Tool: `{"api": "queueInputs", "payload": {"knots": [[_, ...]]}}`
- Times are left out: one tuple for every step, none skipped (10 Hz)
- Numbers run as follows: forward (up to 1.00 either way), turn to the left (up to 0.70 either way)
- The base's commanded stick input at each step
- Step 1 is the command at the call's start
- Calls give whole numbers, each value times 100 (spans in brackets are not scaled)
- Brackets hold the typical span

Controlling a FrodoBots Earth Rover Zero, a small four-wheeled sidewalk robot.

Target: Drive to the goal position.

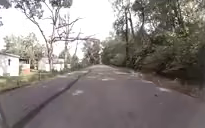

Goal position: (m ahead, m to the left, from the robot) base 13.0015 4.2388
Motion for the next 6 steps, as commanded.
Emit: {"api": "queueInputs", "payload": {"knots": [[70,0],[70,0],[70,0],[70,0],[70,0],[70,0]]}}
